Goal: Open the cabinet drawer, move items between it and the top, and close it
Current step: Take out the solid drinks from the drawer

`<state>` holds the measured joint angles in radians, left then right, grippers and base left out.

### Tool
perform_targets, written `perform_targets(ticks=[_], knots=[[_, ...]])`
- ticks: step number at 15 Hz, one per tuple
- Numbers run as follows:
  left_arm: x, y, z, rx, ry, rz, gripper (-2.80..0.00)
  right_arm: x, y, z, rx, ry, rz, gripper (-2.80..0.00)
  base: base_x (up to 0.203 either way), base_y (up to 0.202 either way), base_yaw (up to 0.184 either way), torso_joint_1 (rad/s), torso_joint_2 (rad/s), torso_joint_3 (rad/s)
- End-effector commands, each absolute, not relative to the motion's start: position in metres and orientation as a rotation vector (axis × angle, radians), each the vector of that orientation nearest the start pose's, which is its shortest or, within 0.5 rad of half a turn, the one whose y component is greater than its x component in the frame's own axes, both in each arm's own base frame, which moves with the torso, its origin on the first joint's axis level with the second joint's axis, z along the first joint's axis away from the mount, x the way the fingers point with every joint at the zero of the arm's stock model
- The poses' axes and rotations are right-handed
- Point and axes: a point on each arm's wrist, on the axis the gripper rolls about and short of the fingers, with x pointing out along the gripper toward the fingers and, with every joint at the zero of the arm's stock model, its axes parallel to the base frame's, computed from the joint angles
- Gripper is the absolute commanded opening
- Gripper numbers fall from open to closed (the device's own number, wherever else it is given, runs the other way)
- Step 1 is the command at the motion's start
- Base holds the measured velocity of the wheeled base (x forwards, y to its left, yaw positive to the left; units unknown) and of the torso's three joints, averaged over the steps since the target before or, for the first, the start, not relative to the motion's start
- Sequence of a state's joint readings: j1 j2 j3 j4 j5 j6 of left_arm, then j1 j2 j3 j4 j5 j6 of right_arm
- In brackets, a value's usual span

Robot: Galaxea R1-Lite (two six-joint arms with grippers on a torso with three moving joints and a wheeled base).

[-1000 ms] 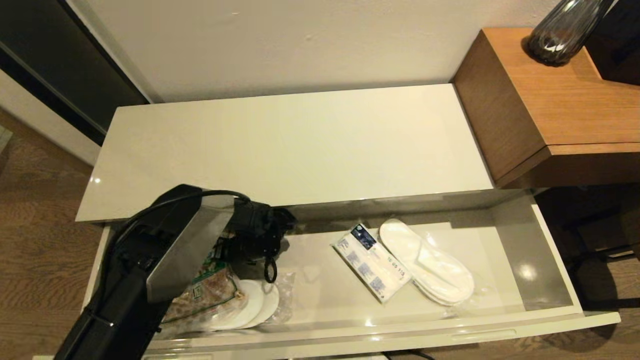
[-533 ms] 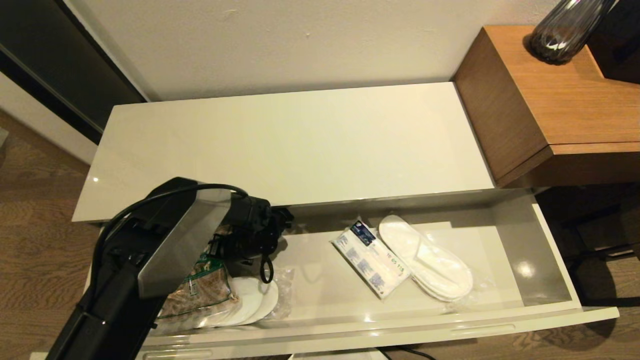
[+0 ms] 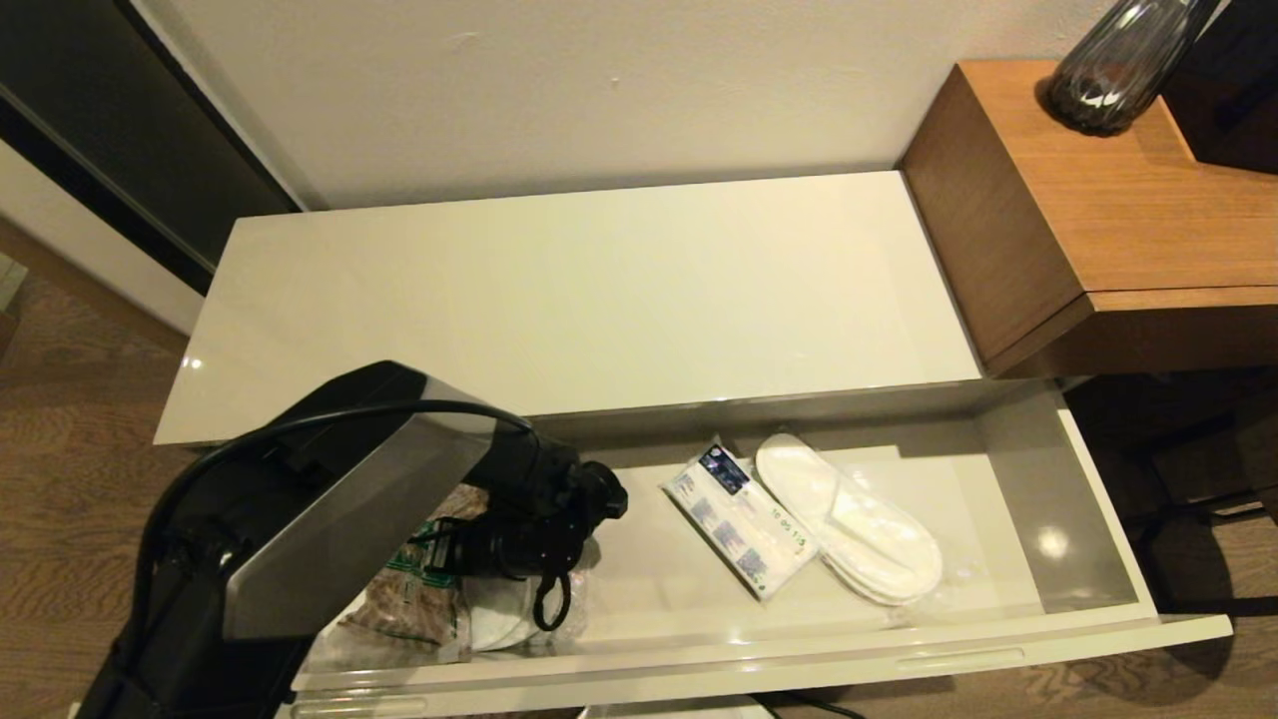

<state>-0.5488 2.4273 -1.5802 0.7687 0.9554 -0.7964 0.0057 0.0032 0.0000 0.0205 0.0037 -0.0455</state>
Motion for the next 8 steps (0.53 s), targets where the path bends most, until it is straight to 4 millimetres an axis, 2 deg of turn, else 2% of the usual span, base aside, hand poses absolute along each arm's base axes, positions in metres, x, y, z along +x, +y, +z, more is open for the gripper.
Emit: perform_targets(ticks=[1, 4, 8], knots=[[0.334, -0.194, 0.017, 0.441, 0.944, 0.702, -2.8, -0.022, 0.0, 0.073, -0.046, 0.027, 0.01, -2.8, 0.0, 0.0, 0.0, 0.0, 0.0, 0.0], [0.324, -0.199, 0.026, 0.414, 0.928, 0.69, -2.8, -0.022, 0.0, 0.073, -0.046, 0.027, 0.01, -2.8, 0.0, 0.0, 0.0, 0.0, 0.0, 0.0], [0.319, -0.205, 0.053, 0.359, 0.879, 0.662, -2.8, -0.022, 0.0, 0.073, -0.046, 0.027, 0.011, -2.8, 0.0, 0.0, 0.0, 0.0, 0.0, 0.0]])
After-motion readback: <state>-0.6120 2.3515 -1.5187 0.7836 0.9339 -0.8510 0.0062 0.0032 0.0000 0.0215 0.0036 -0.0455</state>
